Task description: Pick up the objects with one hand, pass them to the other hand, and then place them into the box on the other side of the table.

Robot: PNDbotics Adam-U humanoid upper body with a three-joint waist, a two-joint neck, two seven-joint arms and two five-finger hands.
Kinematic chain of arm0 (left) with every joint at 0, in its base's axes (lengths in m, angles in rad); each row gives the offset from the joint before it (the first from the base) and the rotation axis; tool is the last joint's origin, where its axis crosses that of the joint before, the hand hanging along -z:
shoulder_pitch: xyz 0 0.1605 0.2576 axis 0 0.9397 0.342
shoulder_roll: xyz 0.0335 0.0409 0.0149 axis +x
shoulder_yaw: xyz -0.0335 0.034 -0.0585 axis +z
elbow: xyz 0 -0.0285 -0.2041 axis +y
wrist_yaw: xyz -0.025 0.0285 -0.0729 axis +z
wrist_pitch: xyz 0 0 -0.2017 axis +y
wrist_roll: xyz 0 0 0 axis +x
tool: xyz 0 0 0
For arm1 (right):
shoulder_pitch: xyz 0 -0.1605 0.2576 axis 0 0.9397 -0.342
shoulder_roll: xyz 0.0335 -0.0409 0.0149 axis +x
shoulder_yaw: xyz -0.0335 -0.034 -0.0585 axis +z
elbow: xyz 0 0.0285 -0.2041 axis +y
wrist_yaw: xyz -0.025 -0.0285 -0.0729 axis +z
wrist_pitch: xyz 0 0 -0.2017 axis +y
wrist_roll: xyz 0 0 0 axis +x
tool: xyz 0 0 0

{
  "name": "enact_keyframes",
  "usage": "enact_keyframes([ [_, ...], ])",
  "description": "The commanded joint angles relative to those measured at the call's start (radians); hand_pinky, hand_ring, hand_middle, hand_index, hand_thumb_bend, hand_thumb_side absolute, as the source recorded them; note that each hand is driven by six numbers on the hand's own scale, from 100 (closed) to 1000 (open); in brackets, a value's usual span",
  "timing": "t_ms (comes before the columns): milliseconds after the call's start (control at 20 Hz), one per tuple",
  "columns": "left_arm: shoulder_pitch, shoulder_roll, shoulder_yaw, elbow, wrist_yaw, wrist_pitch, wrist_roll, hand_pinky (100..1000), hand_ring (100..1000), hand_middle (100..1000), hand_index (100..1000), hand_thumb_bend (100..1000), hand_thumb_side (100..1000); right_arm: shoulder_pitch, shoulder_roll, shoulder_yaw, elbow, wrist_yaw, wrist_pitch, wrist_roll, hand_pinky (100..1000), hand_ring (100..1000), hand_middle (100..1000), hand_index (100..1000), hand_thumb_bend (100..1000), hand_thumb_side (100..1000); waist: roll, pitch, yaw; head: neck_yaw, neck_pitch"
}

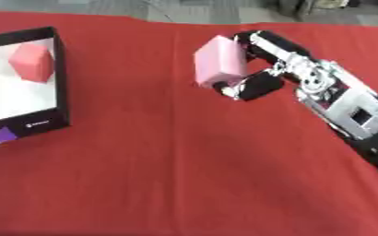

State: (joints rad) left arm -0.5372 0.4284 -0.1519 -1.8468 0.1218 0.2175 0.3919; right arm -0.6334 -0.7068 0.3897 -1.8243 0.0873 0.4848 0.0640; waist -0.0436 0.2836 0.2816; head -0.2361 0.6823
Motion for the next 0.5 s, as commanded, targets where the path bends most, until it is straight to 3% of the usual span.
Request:
enact_keyframes([
  [50,-0.023,0.037,-0.002,-0.025,-0.008,0.002,-0.009,806,544,721,689,100,766,-0.013,0.039,-0.005,-0.014,0.003,0.012,-0.038,769,537,432,568,100,100,0.006,-0.026,-0.002,0.005,-0.006],
  [500,-0.076,0.077,-0.034,-0.044,-0.028,0.024,-0.071,808,550,721,696,100,759,0.012,0.227,0.014,0.014,0.045,0.005,-0.145,772,522,421,568,100,133,0.014,-0.032,-0.007,0.007,0.002],
])
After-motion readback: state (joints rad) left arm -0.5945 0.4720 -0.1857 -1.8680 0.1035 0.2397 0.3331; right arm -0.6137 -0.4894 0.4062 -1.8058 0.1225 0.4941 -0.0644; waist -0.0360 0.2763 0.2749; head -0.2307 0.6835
